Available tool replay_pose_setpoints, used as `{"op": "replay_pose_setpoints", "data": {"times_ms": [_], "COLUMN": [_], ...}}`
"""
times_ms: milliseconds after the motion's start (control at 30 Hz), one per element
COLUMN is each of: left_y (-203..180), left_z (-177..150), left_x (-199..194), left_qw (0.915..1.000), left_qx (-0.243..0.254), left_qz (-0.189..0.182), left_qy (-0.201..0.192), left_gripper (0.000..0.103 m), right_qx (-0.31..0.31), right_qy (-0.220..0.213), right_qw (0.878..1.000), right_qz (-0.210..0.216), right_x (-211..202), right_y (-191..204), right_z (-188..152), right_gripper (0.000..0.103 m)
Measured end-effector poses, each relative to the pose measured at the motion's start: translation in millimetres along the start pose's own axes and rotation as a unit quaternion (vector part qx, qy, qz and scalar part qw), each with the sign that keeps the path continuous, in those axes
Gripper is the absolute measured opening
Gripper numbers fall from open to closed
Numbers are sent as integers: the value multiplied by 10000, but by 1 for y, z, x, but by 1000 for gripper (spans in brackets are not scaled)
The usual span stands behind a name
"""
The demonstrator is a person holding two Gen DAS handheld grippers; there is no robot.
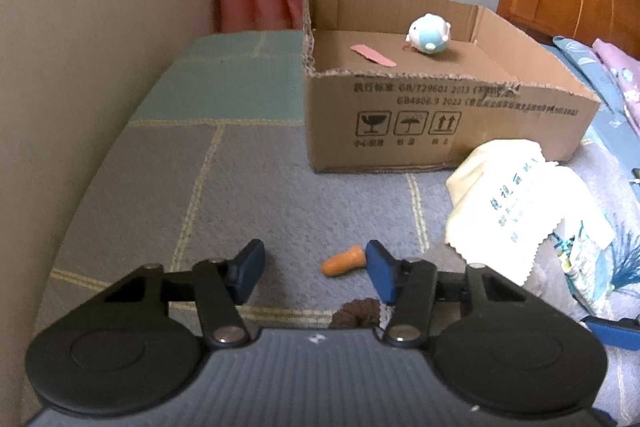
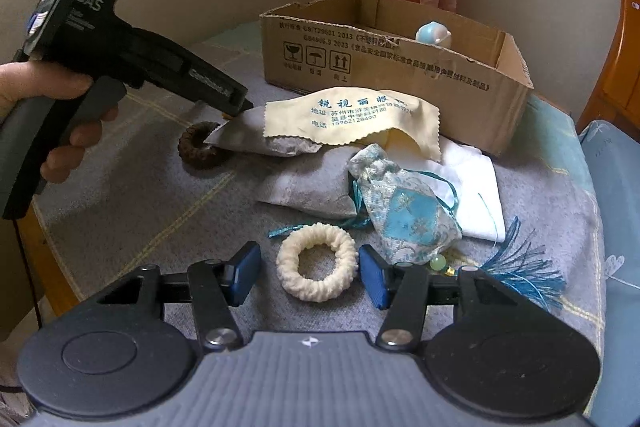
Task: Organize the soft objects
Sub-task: 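Close the left tool on the orange earplug, then carry the rope ring with the right tool while the left tool carries the earplug into the box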
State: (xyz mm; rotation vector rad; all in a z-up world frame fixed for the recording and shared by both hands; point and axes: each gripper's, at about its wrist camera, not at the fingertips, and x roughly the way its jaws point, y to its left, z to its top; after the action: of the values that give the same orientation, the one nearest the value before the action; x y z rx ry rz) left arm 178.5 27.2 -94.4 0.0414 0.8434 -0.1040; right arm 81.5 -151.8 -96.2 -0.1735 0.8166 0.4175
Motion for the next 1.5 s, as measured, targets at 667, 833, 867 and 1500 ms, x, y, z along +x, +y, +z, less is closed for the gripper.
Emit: {"op": "replay_pose_setpoints", "data": {"times_ms": [667,833,867,1500], "left_y": [-3,-2,-1,-1], "left_z": [-8,-8,-8,-7], "left_x": [-11,-11,-11,-19], "left_qw": [9991,9989,9989,9973], "left_qx": [401,437,429,689], "left_qz": [-19,-88,-108,-240], "left_qy": [-105,-135,-133,-88], "left_gripper": [29,29,27,20], "right_qx": [-58,-73,-67,-3], "right_qy": [-3,2,3,115], "right_qw": [10000,10000,10000,9999], "right_qz": [32,23,28,-60], "right_x": [0,0,0,-1], "right_y": [0,1,1,-1], "right_z": [1,2,2,7], "right_gripper": [60,60,59,35]}}
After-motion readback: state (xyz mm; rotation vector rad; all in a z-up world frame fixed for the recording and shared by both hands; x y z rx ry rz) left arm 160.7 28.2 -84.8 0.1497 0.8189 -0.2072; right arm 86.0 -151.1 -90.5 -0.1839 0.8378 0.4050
